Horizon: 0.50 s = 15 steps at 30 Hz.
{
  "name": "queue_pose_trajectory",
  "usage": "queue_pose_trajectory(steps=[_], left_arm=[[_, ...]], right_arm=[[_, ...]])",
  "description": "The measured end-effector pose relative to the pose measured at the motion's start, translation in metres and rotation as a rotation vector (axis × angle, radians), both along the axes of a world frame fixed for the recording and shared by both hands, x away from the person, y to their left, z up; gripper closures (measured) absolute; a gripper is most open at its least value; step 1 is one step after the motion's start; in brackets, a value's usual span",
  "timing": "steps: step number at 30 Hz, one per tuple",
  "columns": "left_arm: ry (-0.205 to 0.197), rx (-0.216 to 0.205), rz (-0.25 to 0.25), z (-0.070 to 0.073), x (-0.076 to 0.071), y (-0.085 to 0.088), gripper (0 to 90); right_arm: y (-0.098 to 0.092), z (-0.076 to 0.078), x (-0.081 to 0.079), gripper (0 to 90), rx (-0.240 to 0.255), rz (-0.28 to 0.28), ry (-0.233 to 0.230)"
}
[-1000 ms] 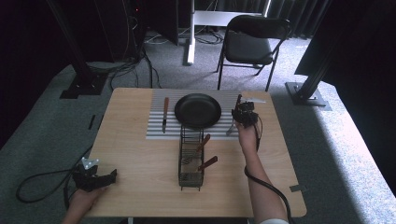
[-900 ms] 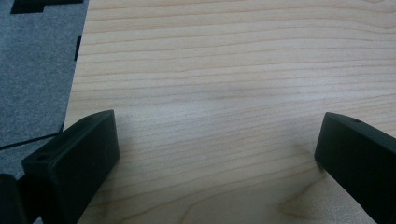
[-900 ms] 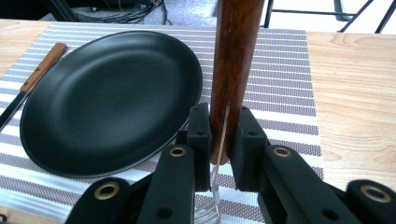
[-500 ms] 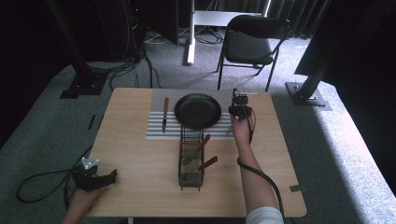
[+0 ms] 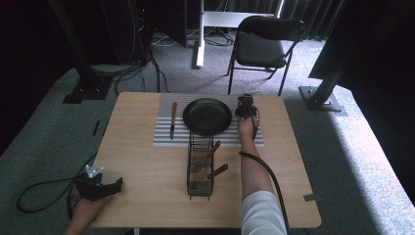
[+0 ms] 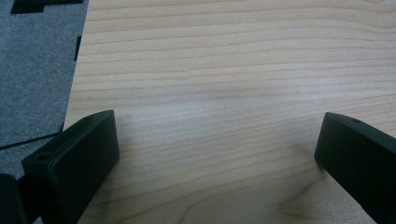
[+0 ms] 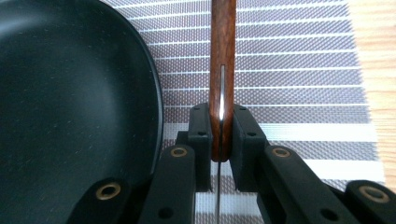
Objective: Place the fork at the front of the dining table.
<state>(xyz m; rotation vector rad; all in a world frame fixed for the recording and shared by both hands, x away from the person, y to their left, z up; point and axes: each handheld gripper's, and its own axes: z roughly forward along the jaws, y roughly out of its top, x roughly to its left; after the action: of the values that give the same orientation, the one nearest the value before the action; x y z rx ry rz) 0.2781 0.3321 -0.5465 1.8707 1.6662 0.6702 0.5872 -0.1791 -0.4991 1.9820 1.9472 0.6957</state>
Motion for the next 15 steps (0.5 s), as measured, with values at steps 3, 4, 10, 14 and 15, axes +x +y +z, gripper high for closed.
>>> queue_pose_trajectory(steps=[3, 4, 10, 14, 15], left_arm=[[0.000, 0.000, 0.000, 0.000, 0.000, 0.000, 0.0], [0.000, 0.000, 0.000, 0.000, 0.000, 0.000, 0.0], [0.000, 0.000, 0.000, 0.000, 0.000, 0.000, 0.0], [0.001, 0.001, -0.001, 0.000, 0.000, 0.000, 0.0], [0.001, 0.001, -0.001, 0.000, 0.000, 0.000, 0.0]], right_arm=[[0.003, -0.010, 0.004, 80.2, -0.010, -0.005, 0.024], [0.003, -0.010, 0.004, 80.2, -0.010, -0.005, 0.024], [0.009, -0.017, 0.003, 68.1, -0.020, 0.005, 0.019], [0.008, -0.002, -0.004, 62.3, -0.027, 0.019, -0.004], [0.007, 0.002, -0.007, 60.9, -0.031, 0.028, 0.000]])
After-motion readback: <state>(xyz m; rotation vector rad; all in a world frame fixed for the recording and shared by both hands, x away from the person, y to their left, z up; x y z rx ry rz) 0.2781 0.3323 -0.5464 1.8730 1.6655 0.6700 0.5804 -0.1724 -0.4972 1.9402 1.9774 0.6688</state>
